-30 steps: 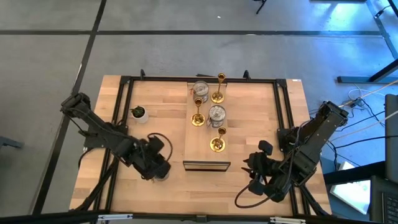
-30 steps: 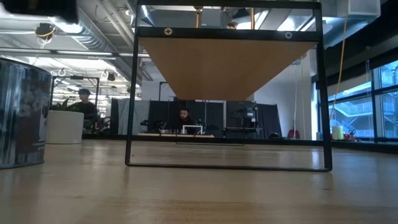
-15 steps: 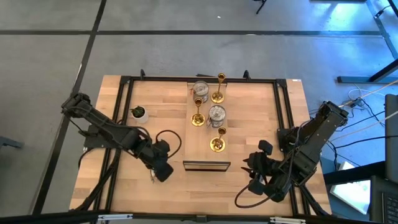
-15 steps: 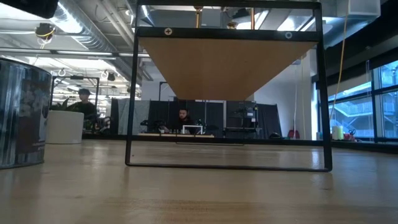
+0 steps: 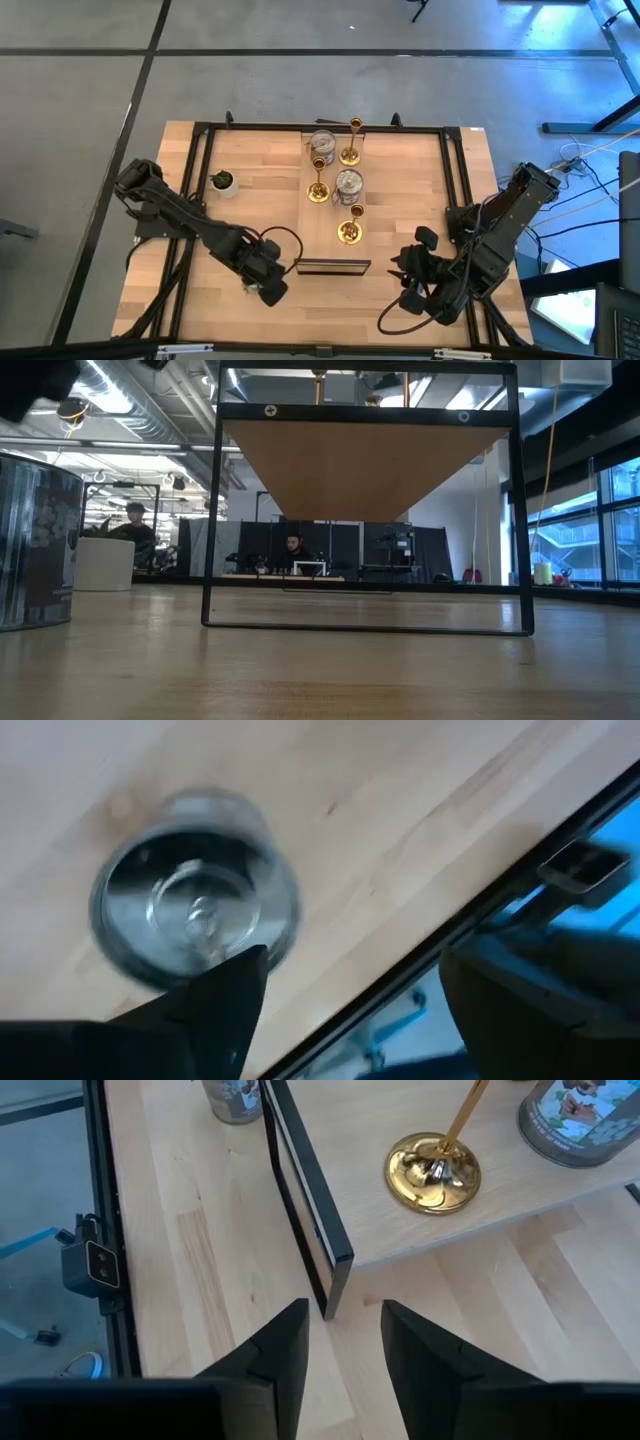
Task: Pick & Place candle stick holders
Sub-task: Put the brown scented candle on the shelf
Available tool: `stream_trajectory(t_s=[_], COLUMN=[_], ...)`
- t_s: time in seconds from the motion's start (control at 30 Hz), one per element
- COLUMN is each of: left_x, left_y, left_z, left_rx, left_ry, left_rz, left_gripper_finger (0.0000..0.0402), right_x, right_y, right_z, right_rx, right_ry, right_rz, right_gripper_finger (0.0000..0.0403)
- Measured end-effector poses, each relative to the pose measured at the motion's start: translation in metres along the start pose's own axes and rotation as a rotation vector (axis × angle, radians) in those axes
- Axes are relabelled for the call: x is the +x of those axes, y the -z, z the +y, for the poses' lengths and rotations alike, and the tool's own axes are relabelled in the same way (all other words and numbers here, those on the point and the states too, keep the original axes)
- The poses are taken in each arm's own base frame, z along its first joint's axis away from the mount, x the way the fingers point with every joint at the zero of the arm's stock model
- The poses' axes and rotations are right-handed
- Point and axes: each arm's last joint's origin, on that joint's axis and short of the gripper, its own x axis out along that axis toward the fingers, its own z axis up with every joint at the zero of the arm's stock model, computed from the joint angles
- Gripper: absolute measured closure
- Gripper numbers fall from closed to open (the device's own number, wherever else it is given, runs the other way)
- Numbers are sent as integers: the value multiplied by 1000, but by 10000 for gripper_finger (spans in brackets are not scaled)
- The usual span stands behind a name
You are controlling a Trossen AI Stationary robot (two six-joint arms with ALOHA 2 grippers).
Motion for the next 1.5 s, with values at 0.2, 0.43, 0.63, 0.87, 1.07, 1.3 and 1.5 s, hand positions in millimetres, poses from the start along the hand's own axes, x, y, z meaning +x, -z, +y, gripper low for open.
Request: stream_trajectory(t_s=[0.2, 0.43, 0.63, 0.87, 1.07, 1.3, 1.5], left_x=[-18, -26, -21, -14, -14, -15, -4], left_y=[-1, 8, 20, 28, 19, 10, 5], left_z=[-9, 10, 12, 14, 12, 13, 9], left_rx=[-6, -66, -178, -200, -199, -178, -155], left_ry=[8, -210, -219, -204, -184, -190, -211], left_rz=[-70, -65, -120, -174, -188, -191, -135], left_gripper_finger=[103, 101, 74, 43, 36, 35, 35], right_x=[0, 0, 0, 0, 1, 1, 1], right_y=[-1, 0, 0, 0, -3, -4, -4], right_z=[1, 1, 1, 2, 3, 4, 4], right_rx=[8, 8, 7, 7, 5, 9, 10], right_ry=[-11, -15, -23, -26, -41, -44, -44], right_rz=[-3, 4, 20, 18, 1, -5, -5], right_gripper_finger=[273, 273, 273, 273, 273, 273, 273])
